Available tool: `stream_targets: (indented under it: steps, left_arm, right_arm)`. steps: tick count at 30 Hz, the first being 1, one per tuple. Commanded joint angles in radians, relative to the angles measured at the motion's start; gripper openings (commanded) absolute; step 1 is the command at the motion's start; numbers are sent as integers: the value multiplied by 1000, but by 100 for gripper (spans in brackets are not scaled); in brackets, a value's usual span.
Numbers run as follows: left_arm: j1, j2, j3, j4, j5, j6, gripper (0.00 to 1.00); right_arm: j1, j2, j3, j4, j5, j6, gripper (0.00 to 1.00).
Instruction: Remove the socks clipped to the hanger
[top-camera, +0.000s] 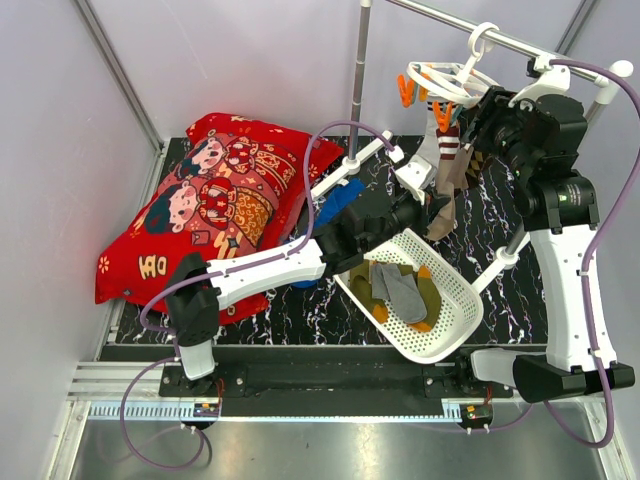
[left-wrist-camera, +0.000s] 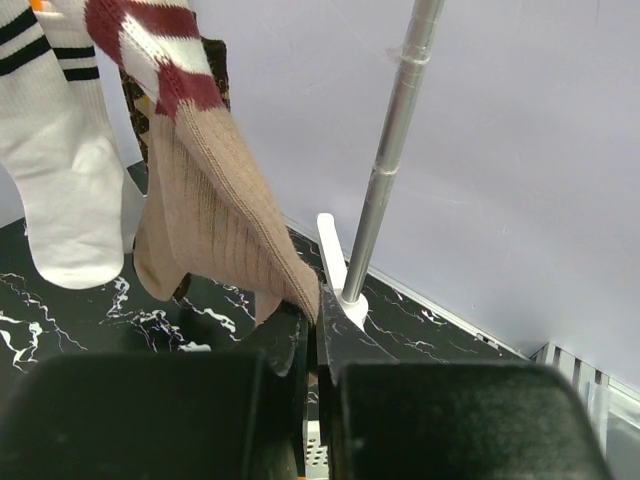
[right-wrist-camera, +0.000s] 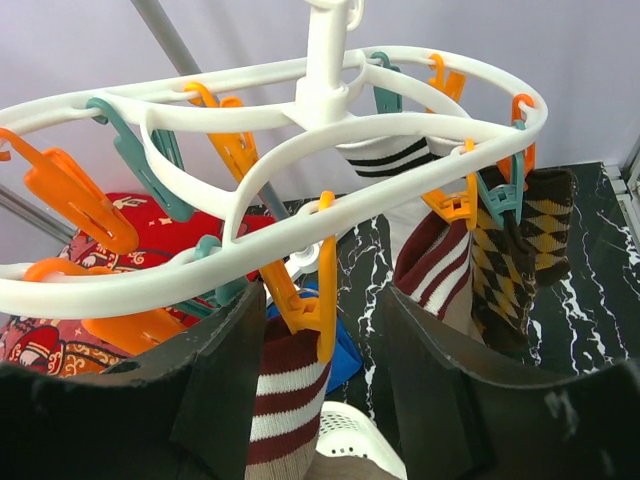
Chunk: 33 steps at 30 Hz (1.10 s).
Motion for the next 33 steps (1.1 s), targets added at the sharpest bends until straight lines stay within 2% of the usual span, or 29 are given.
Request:
stream_targets:
  steps: [1, 10, 26, 30, 33]
  left_arm:
    - [-9, 9, 61, 59, -15, 21, 0]
    - [-18, 29, 84, 51, -13, 18, 0]
    - [-26, 35, 97, 45, -20, 33, 0]
    - [-26, 37, 95, 45, -18, 28, 0]
    - [-26, 37, 91, 53, -18, 24, 0]
  right_arm:
    - [-4, -7, -8, 44, -9, -5, 57]
    - [25, -15, -19, 46, 20, -32, 57]
    - [147, 25, 18, 63, 239, -120, 53]
    - [156, 34, 27, 66, 277, -124, 49]
    - [166, 36, 32, 72, 277, -121, 40]
